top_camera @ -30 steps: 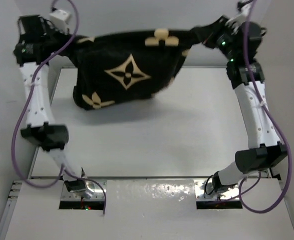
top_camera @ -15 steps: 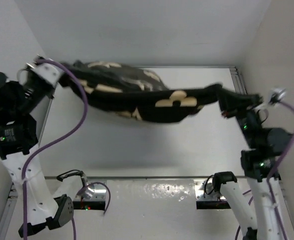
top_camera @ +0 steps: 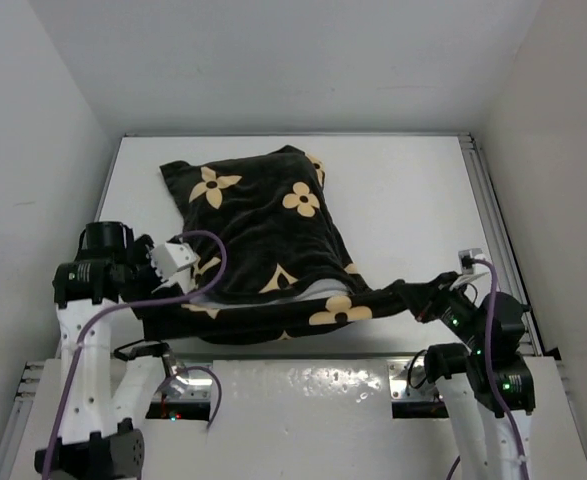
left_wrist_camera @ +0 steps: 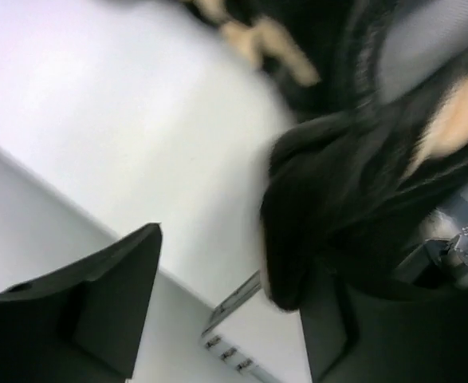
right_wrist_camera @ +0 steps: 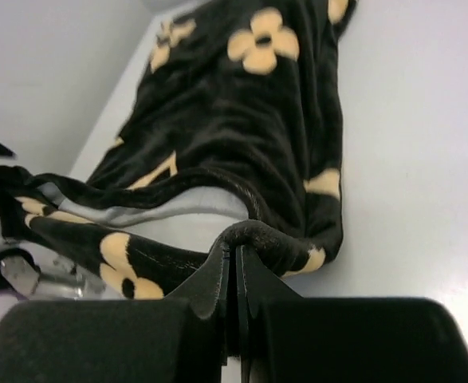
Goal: Put the pillow into the pillowcase
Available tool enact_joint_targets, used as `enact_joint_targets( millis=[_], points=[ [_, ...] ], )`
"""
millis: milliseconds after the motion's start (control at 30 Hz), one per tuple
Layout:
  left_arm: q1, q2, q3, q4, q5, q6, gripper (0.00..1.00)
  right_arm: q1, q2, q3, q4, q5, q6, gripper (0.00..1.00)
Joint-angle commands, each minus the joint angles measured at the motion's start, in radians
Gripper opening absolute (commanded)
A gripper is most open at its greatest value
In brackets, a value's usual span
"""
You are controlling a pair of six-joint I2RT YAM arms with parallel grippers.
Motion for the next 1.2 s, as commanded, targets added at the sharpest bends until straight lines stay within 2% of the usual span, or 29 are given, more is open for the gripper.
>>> enact_joint_targets(
  millis=[0,67,100,133,167,200,300,433,500,567,633,667,700,733,833,900,967,1000,1033,1100,1167],
  points=[
    [-0.029,-0.079,0.0,0.037,-0.175,0.071,0.96,-0.026,0.015,0.031,-0.168,-0.071,-0.106,0.0],
    [-0.041,-0.109,0.018,0.037,-0.178,0.093,1.0,-0.031,0.025,0.038,-0.215,-0.057,-0.12,0.02],
    [-0.046,-0.113,0.032,0.037,-0.161,0.093,1.0,-0.031,0.033,0.047,-0.228,-0.045,-0.122,0.09],
    [-0.052,-0.111,0.045,0.038,-0.108,0.093,1.0,-0.031,0.056,0.055,-0.237,-0.031,-0.12,0.51],
    [-0.053,-0.107,0.081,0.04,-0.077,0.077,1.0,-0.029,0.073,0.076,-0.257,0.002,-0.122,0.79],
    [-0.062,-0.094,0.104,0.04,-0.013,0.065,1.0,-0.031,0.093,0.093,-0.265,0.015,-0.143,0.99],
    [-0.088,-0.026,0.205,0.037,0.084,-0.008,1.0,-0.029,0.177,0.193,-0.298,0.078,-0.195,0.99],
    [-0.142,0.058,0.321,0.038,0.133,-0.071,1.0,-0.029,0.228,0.293,-0.246,0.098,-0.238,0.99],
    [-0.159,0.064,0.338,0.037,0.191,-0.07,1.0,-0.031,0.259,0.294,-0.173,0.032,-0.244,0.99],
    [-0.197,0.061,0.367,0.037,0.228,-0.093,0.99,-0.032,0.324,0.271,-0.117,-0.086,-0.22,0.7],
    [-0.23,0.045,0.381,0.037,0.276,-0.101,0.94,-0.032,0.375,0.223,-0.061,-0.138,-0.166,0.17],
    [-0.246,0.038,0.372,0.04,0.287,-0.09,0.82,-0.031,0.413,0.201,-0.041,-0.158,-0.116,0.0],
    [-0.278,0.033,0.324,0.043,0.29,-0.078,0.75,-0.031,0.426,0.177,-0.016,-0.183,-0.096,0.0],
    [-0.285,0.036,0.289,0.087,0.287,-0.093,0.6,-0.02,0.432,0.122,0.052,-0.182,-0.055,0.0],
    [-0.332,0.109,0.093,0.255,0.194,-0.226,0.33,0.063,0.446,0.016,0.23,-0.119,0.031,0.0],
    [-0.397,0.224,-0.019,0.381,0.05,-0.309,0.24,0.188,0.518,-0.009,0.306,-0.012,0.044,0.0],
    [-0.417,0.344,-0.047,0.448,0.011,-0.35,0.26,0.3,0.608,0.004,0.324,0.079,0.021,0.0],
    [-0.423,0.373,-0.05,0.496,0.006,-0.373,0.26,0.425,0.716,0.032,0.346,0.155,0.009,0.0],
    [-0.435,0.399,-0.047,0.521,-0.001,-0.39,0.28,0.481,0.774,0.046,0.357,0.179,-0.028,0.0],
    [-0.451,0.453,-0.038,0.579,-0.034,-0.416,0.29,0.576,0.922,0.075,0.407,0.193,-0.051,0.0],
    [-0.471,0.513,-0.044,0.61,-0.06,-0.409,0.29,0.589,1.004,0.074,0.48,0.145,-0.042,0.0]
  ],
)
